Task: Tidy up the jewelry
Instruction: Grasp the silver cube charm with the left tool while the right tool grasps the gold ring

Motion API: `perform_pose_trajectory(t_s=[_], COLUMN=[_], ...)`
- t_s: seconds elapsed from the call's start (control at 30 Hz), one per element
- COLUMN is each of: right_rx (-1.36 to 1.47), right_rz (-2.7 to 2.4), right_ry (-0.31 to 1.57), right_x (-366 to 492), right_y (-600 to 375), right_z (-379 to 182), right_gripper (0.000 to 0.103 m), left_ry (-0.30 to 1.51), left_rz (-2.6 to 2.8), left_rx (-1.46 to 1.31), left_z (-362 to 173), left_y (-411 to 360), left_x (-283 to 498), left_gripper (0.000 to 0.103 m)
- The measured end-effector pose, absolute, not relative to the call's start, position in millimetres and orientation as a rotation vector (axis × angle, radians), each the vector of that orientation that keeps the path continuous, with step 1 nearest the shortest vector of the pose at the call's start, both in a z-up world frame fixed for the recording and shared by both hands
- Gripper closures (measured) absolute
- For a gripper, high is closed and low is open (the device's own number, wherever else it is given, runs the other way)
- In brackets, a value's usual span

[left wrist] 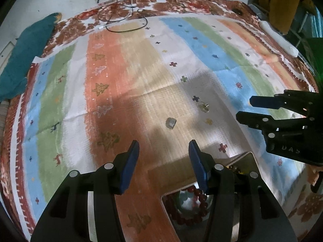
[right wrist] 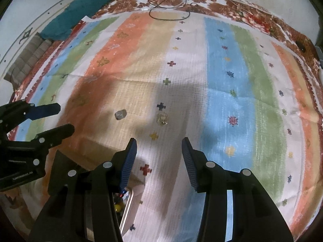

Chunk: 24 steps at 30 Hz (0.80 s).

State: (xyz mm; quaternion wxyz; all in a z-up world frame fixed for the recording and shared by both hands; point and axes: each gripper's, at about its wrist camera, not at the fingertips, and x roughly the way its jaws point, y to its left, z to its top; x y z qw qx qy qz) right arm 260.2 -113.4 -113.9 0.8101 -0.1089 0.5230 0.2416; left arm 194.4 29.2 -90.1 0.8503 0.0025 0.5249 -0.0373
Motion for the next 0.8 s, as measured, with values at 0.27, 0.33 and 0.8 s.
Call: perform_pose_trajectory(t_s=[0.27, 0.33, 0.8], right_rx=[-0.246, -0.247, -0.273], right_rz=[0.536, 0.532, 0.529], right_ry=[1.137, 1.137, 1.169], right_x=[274.7, 277.5, 296.3], right_y=[-103.0, -102.2, -91.1], right_z=[-128.6, -130.6, -152.7], right_gripper=[0.057, 0.057, 0.057], left_ry=[1.115, 1.126, 1.195], left_rz=[-0.124, -0.127, -0.173], left_rx=[0.038, 0.043, 0.081], left_z=[-102.3, -105.9, -136.3], left_y=[24.6, 24.3, 17.8], left_x=[210.9, 214.2, 240.2], left_gripper=[0.052, 0.052, 0.052])
